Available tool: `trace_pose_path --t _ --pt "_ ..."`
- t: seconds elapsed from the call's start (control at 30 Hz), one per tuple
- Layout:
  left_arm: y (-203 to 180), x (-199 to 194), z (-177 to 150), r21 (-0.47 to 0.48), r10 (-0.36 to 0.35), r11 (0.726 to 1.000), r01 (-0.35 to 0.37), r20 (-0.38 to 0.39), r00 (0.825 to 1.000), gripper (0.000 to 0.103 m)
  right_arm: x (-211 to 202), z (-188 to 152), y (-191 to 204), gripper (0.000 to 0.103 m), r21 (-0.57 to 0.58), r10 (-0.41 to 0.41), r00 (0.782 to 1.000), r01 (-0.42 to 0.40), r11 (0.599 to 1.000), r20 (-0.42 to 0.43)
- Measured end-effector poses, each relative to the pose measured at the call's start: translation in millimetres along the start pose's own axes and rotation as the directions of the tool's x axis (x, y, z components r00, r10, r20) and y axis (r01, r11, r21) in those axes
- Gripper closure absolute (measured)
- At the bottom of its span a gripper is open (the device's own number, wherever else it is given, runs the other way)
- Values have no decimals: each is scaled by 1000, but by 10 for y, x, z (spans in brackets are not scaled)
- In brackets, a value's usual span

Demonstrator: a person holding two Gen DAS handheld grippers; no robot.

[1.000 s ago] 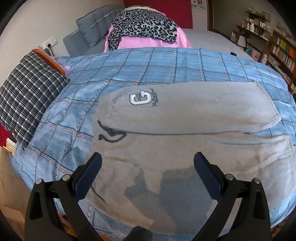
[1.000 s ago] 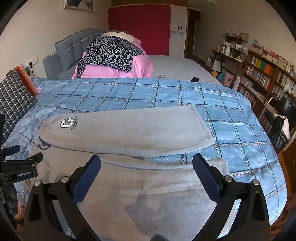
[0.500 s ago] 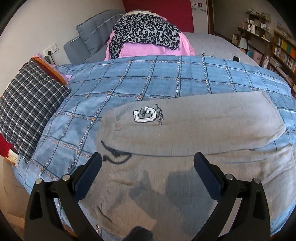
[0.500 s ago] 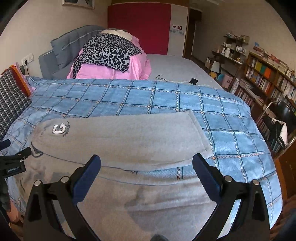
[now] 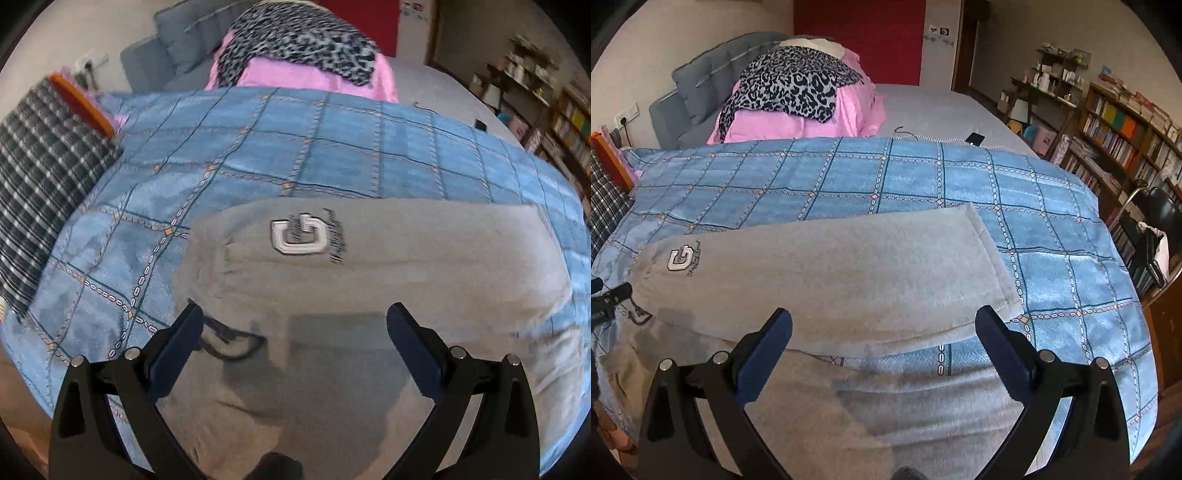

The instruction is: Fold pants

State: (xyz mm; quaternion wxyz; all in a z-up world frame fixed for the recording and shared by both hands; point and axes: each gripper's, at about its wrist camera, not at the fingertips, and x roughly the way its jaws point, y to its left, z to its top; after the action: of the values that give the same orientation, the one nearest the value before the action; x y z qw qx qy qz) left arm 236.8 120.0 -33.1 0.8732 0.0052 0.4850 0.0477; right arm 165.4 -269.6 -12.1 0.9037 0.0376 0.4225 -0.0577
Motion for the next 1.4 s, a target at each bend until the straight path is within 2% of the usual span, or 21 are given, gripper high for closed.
trace_pose_path --t 0.1,0.3,0.5,0.7,0.87,0.97,1.03,1.1,1.2,1.27,1.3,1.4 --pt "206 175 133 -41 7 999 -7 -4 1000 2 147 27 -8 5 -8 -2 1000 2 1000 -15" --pt "349 602 444 -45 5 999 -6 -25 1000 2 508 114 -76 5 9 8 998 -7 1000 -60" --pt "388 1031 728 9 45 999 -45 -26 999 2 822 220 -156 5 15 -6 996 7 1000 -89" --pt "437 1491 876 114 94 990 -88 -53 994 2 1072 307 -238 5 15 -20 994 21 1000 -110" --pt "464 1782 937 140 97 987 -83 -96 991 2 1272 392 -291 5 10 -35 991 36 999 -127" --pt "448 1858 964 147 65 988 -50 -96 993 3 1363 444 -314 5 17 -35 991 38 999 -130" --pt "417 1895 974 158 28 987 -11 -106 994 11 1412 471 -307 5 16 -33 991 35 999 -133" --pt "390 1929 984 168 27 986 -9 -109 994 11 1478 500 -298 5 8 -33 990 34 999 -134" --pt "394 1952 997 163 -3 986 21 -110 994 18 1552 535 -329 5 5 -37 991 38 999 -126" --pt "377 1931 976 164 -49 984 67 -111 993 35 1595 564 -382 5 13 -41 991 43 999 -126" --pt "357 1915 965 173 -56 982 73 -105 993 38 1618 578 -423 5 22 -44 991 47 999 -126" --pt "271 1859 931 209 -61 975 77 -83 995 61 1700 642 -610 5 56 -55 990 62 997 -126"
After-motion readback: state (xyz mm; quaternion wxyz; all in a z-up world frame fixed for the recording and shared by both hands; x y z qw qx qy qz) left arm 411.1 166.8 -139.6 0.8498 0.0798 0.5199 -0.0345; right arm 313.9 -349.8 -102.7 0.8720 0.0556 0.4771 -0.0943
